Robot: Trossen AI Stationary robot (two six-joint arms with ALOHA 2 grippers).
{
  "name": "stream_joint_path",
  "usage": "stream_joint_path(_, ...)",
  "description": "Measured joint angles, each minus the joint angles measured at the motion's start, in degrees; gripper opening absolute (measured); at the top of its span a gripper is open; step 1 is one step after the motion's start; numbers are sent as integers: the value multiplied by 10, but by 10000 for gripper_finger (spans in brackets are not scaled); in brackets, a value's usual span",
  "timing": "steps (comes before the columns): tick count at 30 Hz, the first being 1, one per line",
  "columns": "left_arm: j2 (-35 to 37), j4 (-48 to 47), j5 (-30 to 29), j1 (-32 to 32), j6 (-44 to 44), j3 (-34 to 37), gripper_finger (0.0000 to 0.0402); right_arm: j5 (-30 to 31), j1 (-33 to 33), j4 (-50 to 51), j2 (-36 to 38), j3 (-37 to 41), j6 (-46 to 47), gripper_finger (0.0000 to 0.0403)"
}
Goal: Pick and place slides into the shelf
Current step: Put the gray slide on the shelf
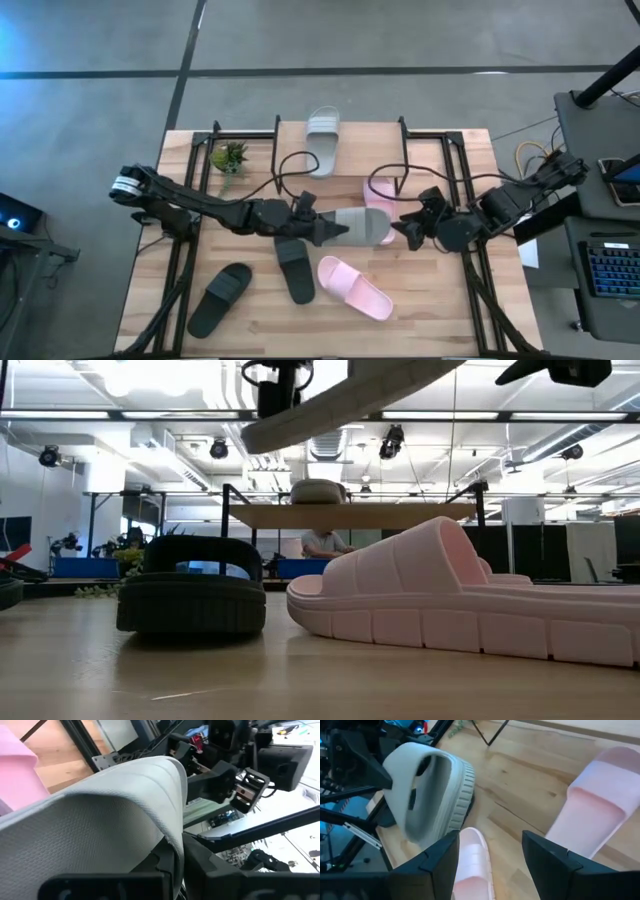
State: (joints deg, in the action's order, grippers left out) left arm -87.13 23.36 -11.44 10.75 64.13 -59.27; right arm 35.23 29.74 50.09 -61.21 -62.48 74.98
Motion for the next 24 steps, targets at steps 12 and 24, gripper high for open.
stream_joint_path(12, 0, -1, -11, 0, -10, 18, 0, 9, 2, -24, -11, 0, -2, 208)
stream_joint_path(24, 1, 14, -14, -10, -49, 19, 0, 9, 3, -30, -8, 0, -5, 208)
